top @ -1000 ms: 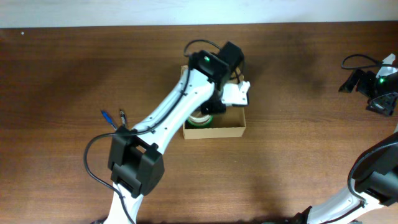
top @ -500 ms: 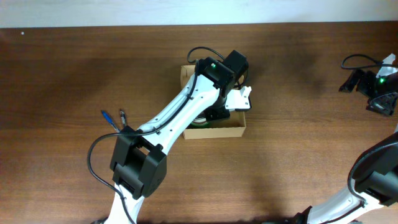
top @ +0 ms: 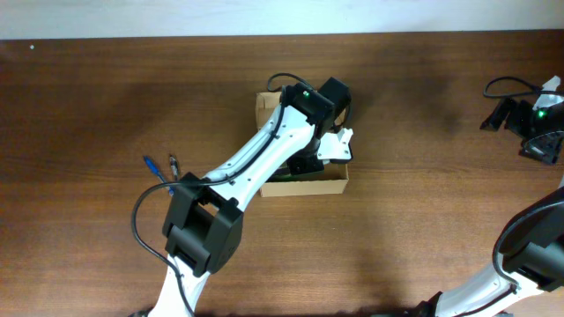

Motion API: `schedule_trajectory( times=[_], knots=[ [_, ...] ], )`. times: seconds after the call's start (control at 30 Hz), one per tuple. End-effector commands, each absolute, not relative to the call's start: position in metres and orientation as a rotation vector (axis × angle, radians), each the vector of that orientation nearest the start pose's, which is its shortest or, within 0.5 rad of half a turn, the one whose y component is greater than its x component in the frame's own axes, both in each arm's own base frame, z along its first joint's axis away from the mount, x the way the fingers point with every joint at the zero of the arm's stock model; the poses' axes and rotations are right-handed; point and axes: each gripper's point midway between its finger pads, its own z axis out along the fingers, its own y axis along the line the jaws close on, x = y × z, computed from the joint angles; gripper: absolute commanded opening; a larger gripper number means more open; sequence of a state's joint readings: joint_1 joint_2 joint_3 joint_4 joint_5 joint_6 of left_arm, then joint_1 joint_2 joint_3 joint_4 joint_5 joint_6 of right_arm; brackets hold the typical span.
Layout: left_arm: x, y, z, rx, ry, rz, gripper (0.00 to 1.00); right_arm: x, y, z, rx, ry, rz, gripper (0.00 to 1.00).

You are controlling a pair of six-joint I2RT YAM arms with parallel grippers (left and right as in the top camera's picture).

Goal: Pack container
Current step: 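Carry the white marker into the box and release it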

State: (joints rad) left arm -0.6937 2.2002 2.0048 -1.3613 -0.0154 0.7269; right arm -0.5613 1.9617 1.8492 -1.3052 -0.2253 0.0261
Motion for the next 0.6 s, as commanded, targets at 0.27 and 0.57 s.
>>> schedule_trajectory(
  times=[0.27, 0.57],
  knots=[
    [0.325, -0.277, 0.083, 2.043, 2.406, -0.023, 0.02, 0.365, -0.185, 0.15, 0.821, 2.812, 0.243, 0.99],
    [0.321, -0.274, 0.071, 2.078, 2.438, -0.025, 0.02, 0.365, -0.185, 0.15, 0.82, 2.812, 0.243, 0.99]
  ],
)
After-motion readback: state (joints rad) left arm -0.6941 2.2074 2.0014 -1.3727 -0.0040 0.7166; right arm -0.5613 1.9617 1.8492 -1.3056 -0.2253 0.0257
